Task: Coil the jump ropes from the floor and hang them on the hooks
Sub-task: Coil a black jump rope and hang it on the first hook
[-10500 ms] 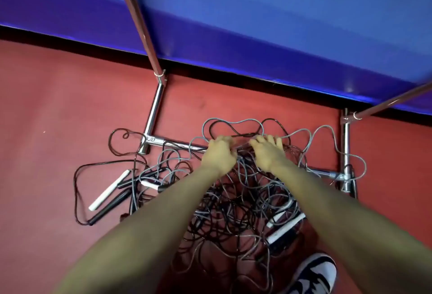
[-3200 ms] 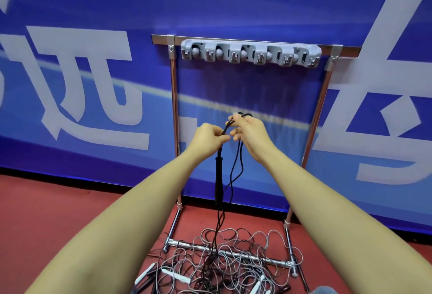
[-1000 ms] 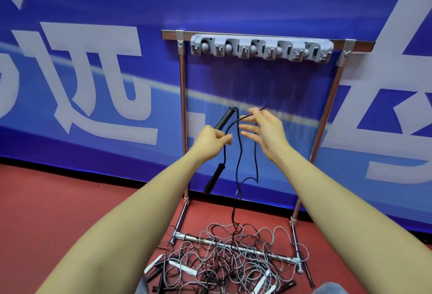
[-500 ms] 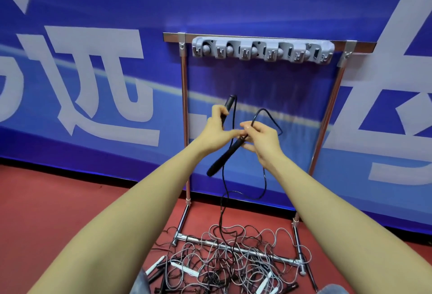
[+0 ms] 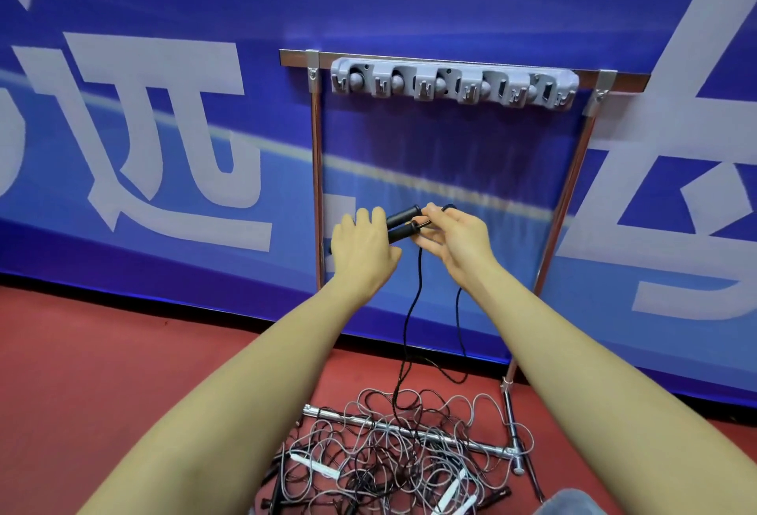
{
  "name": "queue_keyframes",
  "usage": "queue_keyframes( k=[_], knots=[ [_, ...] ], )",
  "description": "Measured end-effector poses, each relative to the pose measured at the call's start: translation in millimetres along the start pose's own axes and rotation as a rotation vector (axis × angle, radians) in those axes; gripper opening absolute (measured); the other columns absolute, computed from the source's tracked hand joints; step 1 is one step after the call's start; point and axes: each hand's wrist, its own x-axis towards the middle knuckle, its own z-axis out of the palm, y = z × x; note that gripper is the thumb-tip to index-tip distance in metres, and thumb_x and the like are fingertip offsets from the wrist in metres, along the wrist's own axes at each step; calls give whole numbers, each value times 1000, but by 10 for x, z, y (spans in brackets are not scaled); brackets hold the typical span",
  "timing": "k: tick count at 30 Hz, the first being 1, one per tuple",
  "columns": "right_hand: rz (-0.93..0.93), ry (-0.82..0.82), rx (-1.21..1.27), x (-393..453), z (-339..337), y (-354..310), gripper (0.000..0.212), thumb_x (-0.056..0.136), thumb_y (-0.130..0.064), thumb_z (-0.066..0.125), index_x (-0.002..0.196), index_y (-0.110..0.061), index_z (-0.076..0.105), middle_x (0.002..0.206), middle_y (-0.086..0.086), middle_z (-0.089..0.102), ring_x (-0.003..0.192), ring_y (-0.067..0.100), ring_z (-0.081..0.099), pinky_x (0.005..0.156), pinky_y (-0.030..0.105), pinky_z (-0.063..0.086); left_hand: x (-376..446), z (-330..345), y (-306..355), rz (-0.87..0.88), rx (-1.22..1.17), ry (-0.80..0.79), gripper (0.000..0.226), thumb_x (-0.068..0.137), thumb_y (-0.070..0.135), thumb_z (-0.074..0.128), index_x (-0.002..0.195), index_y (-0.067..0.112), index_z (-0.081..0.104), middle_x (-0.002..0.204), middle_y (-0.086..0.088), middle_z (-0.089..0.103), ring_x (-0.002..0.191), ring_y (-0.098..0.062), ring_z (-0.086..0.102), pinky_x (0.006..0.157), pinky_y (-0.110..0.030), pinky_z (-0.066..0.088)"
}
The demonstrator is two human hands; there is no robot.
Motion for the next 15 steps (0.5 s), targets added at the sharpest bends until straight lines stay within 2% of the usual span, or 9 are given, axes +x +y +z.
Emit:
queue_keyframes(
  k=[3, 5, 7, 8, 9, 11, 13, 15],
  knots=[
    [36, 3, 67, -18, -2, -5, 13, 95, -9, 57, 89, 3, 60, 77, 13, 65, 80, 28, 70, 72, 34, 59, 23, -2, -24, 26, 60, -5, 29, 89, 30, 53, 109, 10, 47, 105, -7, 55, 95, -28, 51, 74, -33, 33],
    [50, 42, 2, -21, 10, -18, 17, 94, -14, 60, 84, 0, 60, 74, 12, 64, 73, 25, 70, 65, 31, 58, 8, 6, -36, 55, 118, 49, 29, 80, 30, 67, 98, 11, 53, 88, -4, 59, 79, -25, 57, 62, -31, 32],
    [13, 133, -285, -19, 8, -27, 27, 90, -25, 65, 73, -5, 58, 66, 9, 59, 57, 21, 61, 50, 26, 50, -37, 26, -17, 65, 183, 79, 30, 68, 25, 78, 85, 14, 56, 69, 0, 56, 58, -20, 53, 51, -28, 25],
    [-29, 190, -468, -6, -8, -15, 33, 88, -31, 67, 68, -8, 53, 63, 8, 53, 54, 21, 52, 48, 27, 42, -54, 76, -11, 71, 187, 35, 27, 72, 23, 76, 86, 14, 54, 69, 0, 55, 56, -20, 48, 50, -28, 25],
    [-89, 242, -625, -3, -24, -7, 37, 86, -35, 67, 67, -10, 47, 64, 6, 48, 57, 20, 45, 51, 28, 36, -81, 91, -5, 78, 171, 9, 22, 78, 20, 71, 89, 14, 52, 71, 0, 53, 57, -20, 42, 51, -29, 25],
    [-215, 256, -776, 1, -56, 26, 34, 86, -38, 65, 73, -14, 44, 77, 1, 45, 73, 19, 42, 62, 29, 34, -107, 81, -6, 90, 144, 15, 19, 80, 17, 68, 88, 14, 51, 69, 0, 48, 58, -20, 35, 50, -30, 24],
    [-238, 144, -804, -11, -84, 48, 23, 92, -39, 57, 92, -16, 52, 96, -3, 48, 95, 17, 45, 80, 29, 38, -112, 59, -4, 77, 168, 38, 21, 76, 17, 71, 84, 14, 52, 64, 1, 46, 54, -20, 33, 48, -29, 22],
    [-170, -40, -773, -56, -109, 57, 25, 98, -40, 45, 104, -18, 57, 101, -6, 58, 100, 10, 53, 90, 26, 40, -116, 46, 5, 89, 156, 44, 18, 81, 17, 66, 89, 13, 51, 69, 0, 51, 56, -22, 40, 48, -30, 23]
  ],
)
